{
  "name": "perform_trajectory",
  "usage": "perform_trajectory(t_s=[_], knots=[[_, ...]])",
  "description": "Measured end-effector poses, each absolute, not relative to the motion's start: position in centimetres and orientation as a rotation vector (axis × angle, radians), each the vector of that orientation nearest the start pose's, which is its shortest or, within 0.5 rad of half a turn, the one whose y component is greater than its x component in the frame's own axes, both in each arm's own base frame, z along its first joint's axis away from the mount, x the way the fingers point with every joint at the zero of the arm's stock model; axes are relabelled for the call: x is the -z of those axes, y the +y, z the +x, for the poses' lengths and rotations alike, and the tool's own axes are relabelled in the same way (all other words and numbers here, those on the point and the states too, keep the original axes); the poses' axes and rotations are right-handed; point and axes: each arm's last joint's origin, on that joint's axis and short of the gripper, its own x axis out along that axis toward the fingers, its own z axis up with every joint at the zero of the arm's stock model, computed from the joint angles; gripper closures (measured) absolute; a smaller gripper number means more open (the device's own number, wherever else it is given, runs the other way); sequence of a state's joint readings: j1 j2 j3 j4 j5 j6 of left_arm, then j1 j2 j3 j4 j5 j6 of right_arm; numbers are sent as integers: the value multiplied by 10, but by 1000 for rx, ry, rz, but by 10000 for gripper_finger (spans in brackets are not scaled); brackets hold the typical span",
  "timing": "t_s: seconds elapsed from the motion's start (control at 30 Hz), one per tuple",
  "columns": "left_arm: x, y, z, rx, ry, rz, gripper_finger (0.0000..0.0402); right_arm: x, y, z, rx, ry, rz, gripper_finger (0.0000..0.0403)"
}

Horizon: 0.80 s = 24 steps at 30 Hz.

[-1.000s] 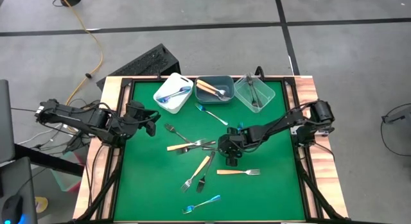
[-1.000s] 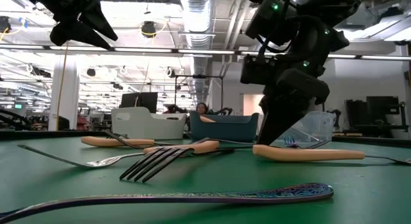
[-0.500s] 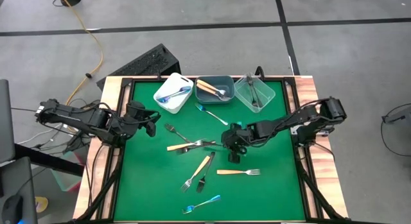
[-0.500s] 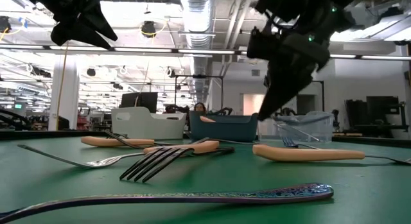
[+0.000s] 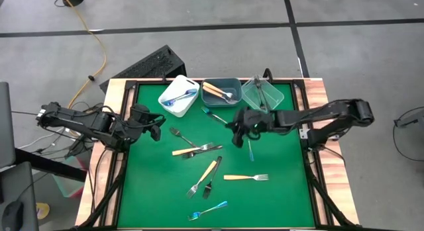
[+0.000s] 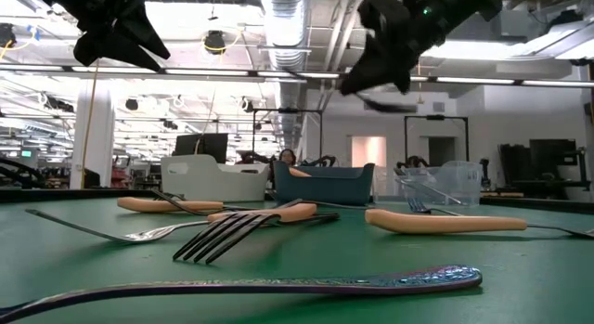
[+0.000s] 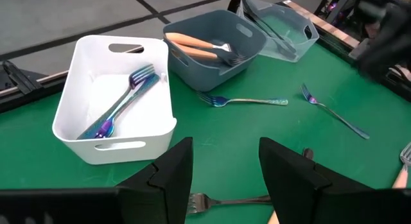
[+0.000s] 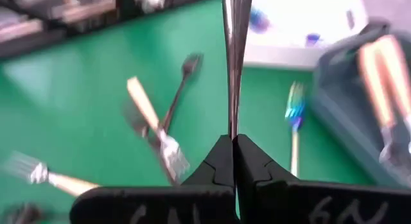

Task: Sort silverware by color (type)
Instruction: Put the black fork into the transparent bin

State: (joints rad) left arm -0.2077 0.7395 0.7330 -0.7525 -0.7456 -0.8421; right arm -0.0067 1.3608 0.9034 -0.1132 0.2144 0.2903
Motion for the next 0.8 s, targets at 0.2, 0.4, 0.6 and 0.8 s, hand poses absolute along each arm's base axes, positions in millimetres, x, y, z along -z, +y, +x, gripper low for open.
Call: perform_trajectory(t_s=[0.2,0.4,0.6,0.8], knots=[[-279,-9,136,-749,411,-447,239,-281,-32,275,367,429,243,395],[-279,-9,136,-751,407,-456,239,-303,-53,252,457,349,220,395],[-279,-8,136,-769,393,-460,239,-321,-72,229,561,275,179,395],[-279,-8,136,-778,386,-459,239,-323,-90,209,657,282,152,395]])
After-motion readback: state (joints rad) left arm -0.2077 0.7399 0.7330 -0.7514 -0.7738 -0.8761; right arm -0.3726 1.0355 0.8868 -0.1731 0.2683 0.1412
